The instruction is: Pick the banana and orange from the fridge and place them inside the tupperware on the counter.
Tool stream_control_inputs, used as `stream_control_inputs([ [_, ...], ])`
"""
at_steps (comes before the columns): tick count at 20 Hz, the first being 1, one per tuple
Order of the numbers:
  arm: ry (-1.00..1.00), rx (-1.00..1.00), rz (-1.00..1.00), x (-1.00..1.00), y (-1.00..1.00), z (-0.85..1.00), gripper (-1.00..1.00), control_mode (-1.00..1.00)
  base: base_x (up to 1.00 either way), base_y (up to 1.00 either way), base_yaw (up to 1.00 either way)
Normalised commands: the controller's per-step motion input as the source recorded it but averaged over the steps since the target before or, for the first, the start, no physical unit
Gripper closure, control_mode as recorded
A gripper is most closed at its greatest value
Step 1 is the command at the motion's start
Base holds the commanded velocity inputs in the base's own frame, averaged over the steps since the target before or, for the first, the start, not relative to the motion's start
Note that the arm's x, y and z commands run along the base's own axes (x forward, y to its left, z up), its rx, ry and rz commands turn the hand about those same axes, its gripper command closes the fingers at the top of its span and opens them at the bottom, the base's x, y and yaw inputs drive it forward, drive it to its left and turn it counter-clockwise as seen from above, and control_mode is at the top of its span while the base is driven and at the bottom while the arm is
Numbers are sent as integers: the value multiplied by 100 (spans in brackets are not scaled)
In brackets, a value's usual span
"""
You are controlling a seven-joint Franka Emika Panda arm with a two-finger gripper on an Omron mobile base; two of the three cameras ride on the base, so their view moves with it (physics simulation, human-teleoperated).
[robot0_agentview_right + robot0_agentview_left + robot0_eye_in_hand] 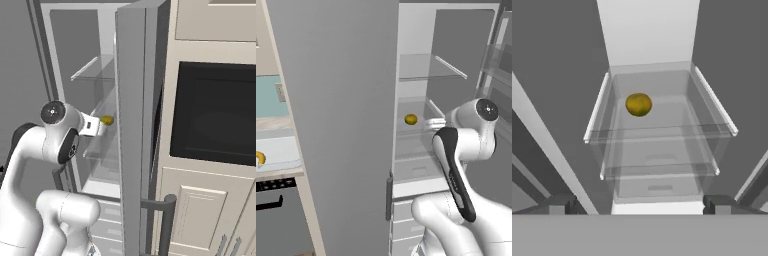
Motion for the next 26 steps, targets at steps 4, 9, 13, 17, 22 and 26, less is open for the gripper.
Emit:
stream_control_inputs([
  [4,3,0,5,29,-12,-4,-100,-100,0,0,0],
  [9,9,-6,4,37,0,-11,-100,-100,0,0,0],
  [13,6,-12,3,34,0,-29,-100,-100,0,0,0],
  [17,0,-7,5,19,-2,-28,-100,-100,0,0,0],
  [22,-5,-3,6,7,-4,-34,-100,-100,0,0,0],
  [26,-6,0,6,13,0,-21,-100,-100,0,0,0],
])
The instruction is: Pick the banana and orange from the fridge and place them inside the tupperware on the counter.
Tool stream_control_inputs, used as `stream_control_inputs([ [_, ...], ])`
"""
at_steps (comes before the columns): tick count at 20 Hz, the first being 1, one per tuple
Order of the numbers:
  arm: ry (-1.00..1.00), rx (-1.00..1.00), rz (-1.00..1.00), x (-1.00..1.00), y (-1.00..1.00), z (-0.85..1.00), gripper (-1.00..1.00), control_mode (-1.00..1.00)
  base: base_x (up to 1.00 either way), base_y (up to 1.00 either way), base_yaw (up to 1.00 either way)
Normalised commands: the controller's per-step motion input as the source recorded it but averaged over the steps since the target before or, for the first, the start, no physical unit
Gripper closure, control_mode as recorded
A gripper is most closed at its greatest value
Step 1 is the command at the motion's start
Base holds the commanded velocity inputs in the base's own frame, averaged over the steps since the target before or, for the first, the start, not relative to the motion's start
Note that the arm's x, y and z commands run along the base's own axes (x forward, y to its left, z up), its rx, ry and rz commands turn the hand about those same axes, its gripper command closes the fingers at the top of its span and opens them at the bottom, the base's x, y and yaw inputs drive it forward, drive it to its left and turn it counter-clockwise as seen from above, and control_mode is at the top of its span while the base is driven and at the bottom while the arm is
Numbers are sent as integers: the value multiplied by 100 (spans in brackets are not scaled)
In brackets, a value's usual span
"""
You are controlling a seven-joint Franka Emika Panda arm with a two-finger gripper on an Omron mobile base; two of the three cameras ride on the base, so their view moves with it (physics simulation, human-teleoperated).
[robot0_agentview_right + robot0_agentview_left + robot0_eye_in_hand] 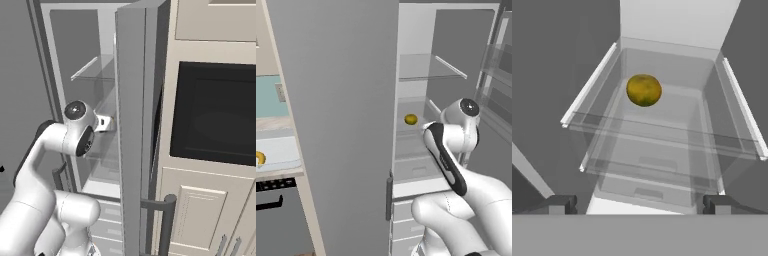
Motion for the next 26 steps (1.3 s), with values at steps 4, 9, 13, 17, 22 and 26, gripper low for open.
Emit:
stream_control_inputs([
  [4,0,0,7,21,0,-5,-100,-100,0,0,0],
  [9,0,0,6,22,0,0,-100,-100,0,0,0],
  [13,2,-3,4,24,0,0,-100,-100,0,0,0],
  [17,0,-3,4,23,0,-3,-100,-100,0,0,0],
  [22,0,-3,4,24,0,-8,-100,-100,0,0,0],
  [26,0,-3,5,24,0,-16,-100,-100,0,0,0],
])
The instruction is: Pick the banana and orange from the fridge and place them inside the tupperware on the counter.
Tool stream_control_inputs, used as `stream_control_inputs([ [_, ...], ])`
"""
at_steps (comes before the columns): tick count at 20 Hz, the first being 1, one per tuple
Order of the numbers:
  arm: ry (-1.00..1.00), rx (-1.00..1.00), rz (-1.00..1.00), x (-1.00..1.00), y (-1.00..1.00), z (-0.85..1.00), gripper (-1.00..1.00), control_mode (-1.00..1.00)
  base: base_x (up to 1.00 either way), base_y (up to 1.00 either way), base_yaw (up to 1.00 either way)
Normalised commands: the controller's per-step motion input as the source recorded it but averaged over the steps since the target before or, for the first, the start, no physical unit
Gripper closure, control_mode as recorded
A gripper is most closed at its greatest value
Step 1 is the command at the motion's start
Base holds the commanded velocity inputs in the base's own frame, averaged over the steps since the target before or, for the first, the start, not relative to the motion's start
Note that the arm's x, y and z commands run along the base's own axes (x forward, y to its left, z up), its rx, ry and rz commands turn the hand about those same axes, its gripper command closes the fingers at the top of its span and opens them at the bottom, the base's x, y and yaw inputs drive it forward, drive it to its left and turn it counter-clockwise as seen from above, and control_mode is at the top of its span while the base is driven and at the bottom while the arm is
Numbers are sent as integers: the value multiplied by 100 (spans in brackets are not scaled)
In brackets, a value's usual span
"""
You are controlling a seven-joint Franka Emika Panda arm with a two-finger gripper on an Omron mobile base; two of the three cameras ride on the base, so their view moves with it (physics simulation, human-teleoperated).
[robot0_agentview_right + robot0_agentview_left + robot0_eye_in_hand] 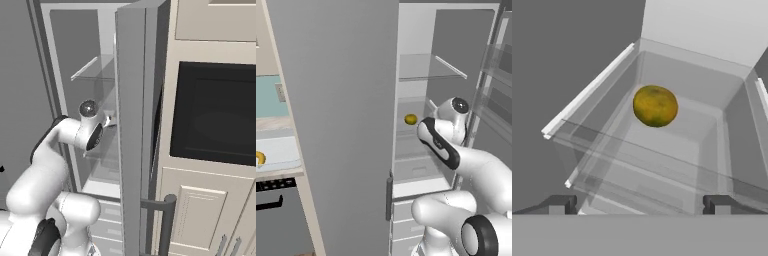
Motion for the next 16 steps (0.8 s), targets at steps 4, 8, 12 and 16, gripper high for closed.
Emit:
stream_control_inputs([
  [4,0,-1,6,26,0,-11,-100,-100,0,0,0],
  [8,0,0,6,27,0,-4,-100,-100,0,0,0],
  [12,0,0,6,31,0,0,-100,-100,0,0,0],
  [16,0,-1,5,31,0,-1,-100,-100,0,0,0],
])
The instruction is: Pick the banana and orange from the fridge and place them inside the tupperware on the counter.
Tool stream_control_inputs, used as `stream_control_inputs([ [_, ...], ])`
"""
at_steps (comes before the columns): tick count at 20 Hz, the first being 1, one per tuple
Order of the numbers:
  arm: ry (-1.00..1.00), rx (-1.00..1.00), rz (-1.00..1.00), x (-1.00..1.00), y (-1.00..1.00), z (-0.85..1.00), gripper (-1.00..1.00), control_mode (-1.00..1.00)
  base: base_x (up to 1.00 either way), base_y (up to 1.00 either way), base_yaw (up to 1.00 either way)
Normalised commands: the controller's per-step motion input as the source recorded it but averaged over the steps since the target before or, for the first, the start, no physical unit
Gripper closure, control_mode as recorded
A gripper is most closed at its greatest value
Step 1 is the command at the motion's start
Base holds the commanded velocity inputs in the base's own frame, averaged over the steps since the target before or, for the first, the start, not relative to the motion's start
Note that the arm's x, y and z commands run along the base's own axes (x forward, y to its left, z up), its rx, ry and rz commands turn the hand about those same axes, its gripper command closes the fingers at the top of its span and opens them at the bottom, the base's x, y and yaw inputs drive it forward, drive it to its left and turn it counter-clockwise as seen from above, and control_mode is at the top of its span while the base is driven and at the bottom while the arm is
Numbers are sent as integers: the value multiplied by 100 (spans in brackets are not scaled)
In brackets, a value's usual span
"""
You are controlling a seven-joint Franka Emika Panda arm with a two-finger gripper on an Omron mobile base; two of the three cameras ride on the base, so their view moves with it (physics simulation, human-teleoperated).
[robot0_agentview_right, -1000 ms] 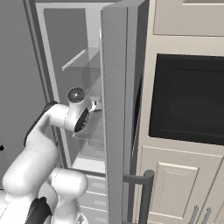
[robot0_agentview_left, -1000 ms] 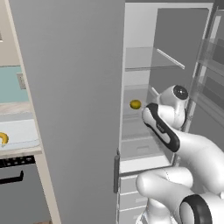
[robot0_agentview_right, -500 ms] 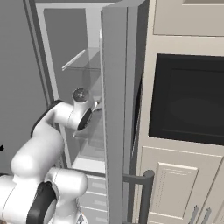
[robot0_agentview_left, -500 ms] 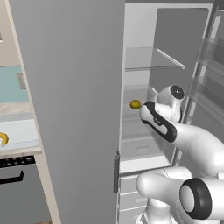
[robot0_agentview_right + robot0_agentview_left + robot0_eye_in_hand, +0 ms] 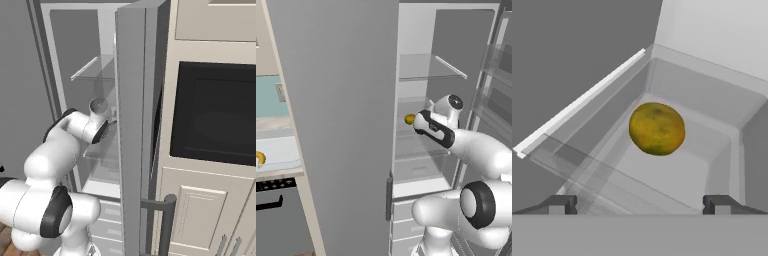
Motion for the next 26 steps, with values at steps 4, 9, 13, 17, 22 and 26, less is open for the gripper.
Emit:
stream_control_inputs([
  [4,0,-2,4,30,0,-9,-100,-100,0,0,0],
  [9,0,-4,4,31,0,-16,-100,-100,0,0,0],
  [13,0,-2,4,29,0,-14,-100,-100,0,0,0],
  [17,0,0,3,34,0,-11,-100,-100,0,0,0],
  [22,0,0,3,39,0,-14,-100,-100,0,0,0],
  [26,0,0,2,34,0,-17,-100,-100,0,0,0],
])
